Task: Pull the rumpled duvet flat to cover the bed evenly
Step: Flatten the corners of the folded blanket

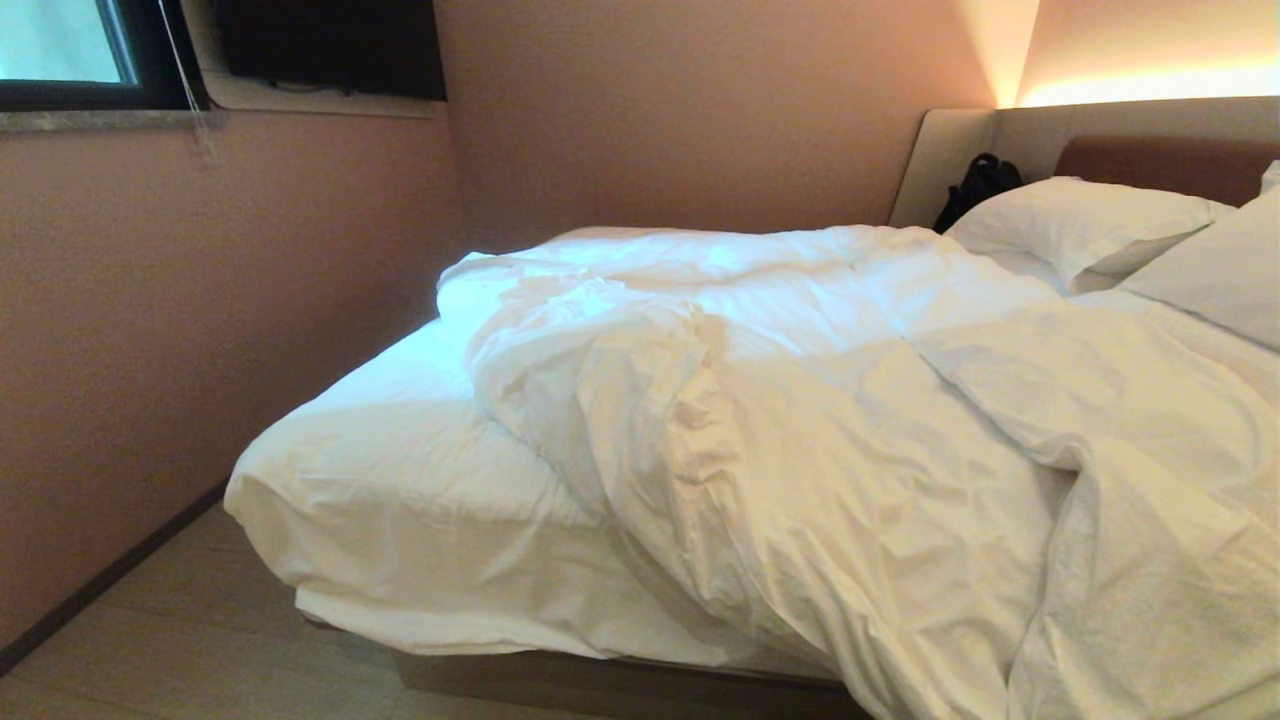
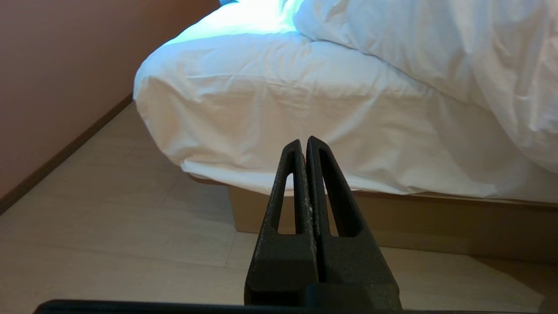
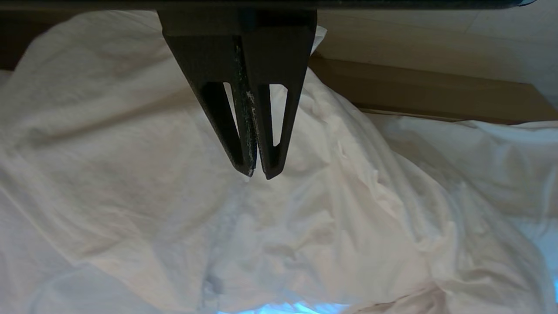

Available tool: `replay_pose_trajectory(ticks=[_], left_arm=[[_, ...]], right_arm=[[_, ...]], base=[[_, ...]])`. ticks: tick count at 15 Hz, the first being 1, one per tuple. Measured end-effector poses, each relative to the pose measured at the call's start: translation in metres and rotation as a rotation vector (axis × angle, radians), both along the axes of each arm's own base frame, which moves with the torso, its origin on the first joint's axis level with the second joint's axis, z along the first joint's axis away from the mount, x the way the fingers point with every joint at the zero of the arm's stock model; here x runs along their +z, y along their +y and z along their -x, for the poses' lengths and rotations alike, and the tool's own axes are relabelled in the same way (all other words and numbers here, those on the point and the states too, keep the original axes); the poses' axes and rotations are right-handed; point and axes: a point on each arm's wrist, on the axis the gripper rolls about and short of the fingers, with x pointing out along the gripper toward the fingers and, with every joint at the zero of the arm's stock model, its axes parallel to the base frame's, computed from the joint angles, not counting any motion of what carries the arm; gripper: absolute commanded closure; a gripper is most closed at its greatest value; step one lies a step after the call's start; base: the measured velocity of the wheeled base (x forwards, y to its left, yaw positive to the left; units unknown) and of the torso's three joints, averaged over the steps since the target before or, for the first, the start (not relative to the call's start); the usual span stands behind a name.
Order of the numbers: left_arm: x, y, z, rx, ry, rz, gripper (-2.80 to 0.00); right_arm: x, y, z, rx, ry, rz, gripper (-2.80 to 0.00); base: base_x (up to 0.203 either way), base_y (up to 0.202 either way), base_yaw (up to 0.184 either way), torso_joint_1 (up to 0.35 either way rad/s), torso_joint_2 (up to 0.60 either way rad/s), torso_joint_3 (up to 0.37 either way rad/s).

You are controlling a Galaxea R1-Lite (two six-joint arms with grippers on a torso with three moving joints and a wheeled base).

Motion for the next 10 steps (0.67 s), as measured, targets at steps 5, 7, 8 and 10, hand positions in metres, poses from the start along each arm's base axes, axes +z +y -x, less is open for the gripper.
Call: replay_pose_trajectory(ticks=[5, 7, 8, 10], left_arm=[[0.000, 0.000, 0.000, 0.000, 0.000, 0.000, 0.00], [0.000, 0.000, 0.000, 0.000, 0.000, 0.000, 0.00], [0.000, 0.000, 0.000, 0.000, 0.000, 0.000, 0.00], [0.000, 0.000, 0.000, 0.000, 0.000, 0.000, 0.00]], right_arm=[[0.000, 0.000, 0.000, -0.001, 0.001, 0.001, 0.00], [0.000, 0.000, 0.000, -0.004, 0.005, 0.002, 0.00], [0.002, 0.000, 0.001, -0.006, 0.001, 0.002, 0.00], [0.021, 0.000, 0.007, -0.008, -0.058, -0.010, 0.00]], base=[[0.000, 0.000, 0.000, 0.000, 0.00, 0.000], [0.000, 0.000, 0.000, 0.000, 0.00, 0.000], [0.000, 0.000, 0.000, 0.000, 0.00, 0.000], [0.000, 0.000, 0.000, 0.000, 0.00, 0.000]])
